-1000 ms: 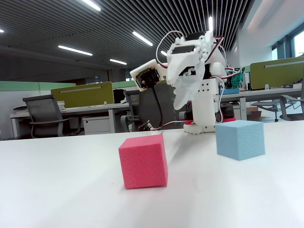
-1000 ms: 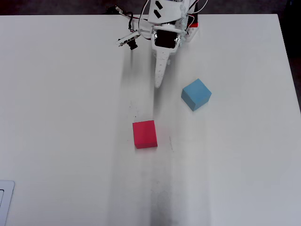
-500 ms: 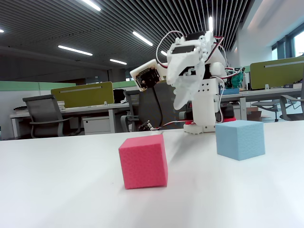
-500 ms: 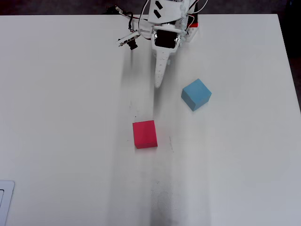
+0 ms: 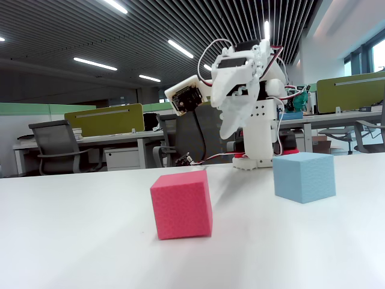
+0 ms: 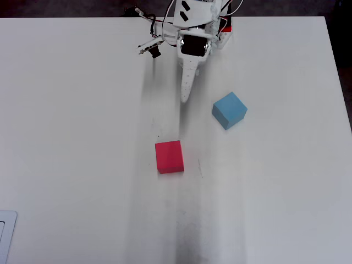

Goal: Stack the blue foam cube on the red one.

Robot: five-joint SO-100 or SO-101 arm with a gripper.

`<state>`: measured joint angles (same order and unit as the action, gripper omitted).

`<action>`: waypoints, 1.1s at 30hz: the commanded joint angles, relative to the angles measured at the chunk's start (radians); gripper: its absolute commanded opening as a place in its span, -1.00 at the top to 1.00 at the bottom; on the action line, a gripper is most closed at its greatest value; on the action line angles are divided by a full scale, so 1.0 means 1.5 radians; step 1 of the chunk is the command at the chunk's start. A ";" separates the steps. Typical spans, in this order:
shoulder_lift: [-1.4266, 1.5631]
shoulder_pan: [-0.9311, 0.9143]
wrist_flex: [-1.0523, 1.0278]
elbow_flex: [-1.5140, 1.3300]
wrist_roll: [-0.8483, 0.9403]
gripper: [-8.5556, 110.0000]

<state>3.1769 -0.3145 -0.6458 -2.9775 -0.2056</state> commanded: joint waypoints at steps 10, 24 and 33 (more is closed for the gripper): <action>0.005 0.033 -0.002 0.004 -0.001 0.52; -0.321 0.079 -0.369 0.454 0.057 0.39; -0.511 0.097 -0.452 0.590 0.259 0.34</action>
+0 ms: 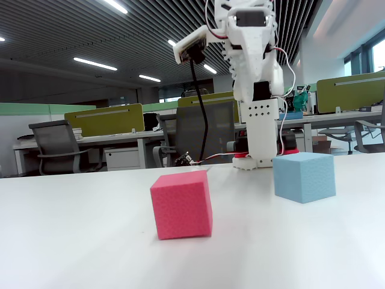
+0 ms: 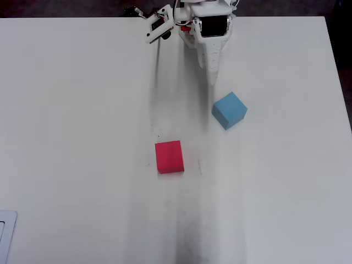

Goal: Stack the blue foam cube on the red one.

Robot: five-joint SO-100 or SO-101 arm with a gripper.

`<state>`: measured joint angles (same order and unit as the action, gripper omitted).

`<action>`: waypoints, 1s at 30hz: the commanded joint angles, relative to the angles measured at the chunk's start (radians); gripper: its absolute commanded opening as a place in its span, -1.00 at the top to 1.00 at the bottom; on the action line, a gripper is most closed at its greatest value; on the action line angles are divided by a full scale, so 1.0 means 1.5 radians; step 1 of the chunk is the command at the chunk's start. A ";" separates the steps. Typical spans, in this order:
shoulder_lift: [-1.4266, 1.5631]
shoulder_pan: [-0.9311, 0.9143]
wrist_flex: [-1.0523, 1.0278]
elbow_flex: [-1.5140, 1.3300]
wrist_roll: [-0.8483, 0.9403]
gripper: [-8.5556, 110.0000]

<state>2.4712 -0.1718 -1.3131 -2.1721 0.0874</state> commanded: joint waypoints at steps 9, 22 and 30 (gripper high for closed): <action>-0.228 0.011 -0.095 0.187 0.205 0.26; -0.363 0.059 -0.002 0.166 0.201 0.20; -0.387 0.079 0.085 0.096 0.196 0.22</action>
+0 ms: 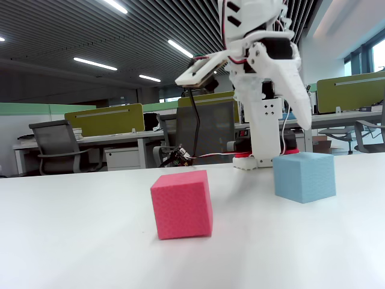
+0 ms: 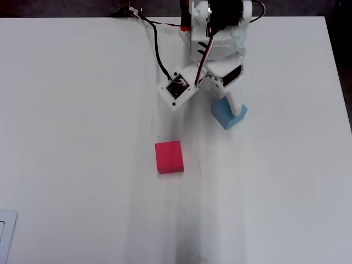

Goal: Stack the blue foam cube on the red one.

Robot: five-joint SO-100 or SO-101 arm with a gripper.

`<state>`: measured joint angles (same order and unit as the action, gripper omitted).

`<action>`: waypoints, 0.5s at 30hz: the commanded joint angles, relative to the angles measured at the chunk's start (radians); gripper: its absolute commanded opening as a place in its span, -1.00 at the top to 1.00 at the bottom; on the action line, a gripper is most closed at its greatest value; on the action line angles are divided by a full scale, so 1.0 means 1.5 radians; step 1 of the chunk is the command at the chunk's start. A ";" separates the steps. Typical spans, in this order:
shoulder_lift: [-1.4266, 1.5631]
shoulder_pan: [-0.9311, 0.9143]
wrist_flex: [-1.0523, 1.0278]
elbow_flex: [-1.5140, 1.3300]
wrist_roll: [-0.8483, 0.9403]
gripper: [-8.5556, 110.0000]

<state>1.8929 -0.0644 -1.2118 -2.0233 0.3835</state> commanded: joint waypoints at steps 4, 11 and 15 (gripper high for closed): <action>-0.009 0.016 0.043 -0.021 -0.001 0.24; -0.022 0.043 0.072 -0.052 -0.003 0.26; -0.030 0.053 0.101 -0.073 -0.010 0.28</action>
<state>1.8515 0.0061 -1.0845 -2.1307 0.3743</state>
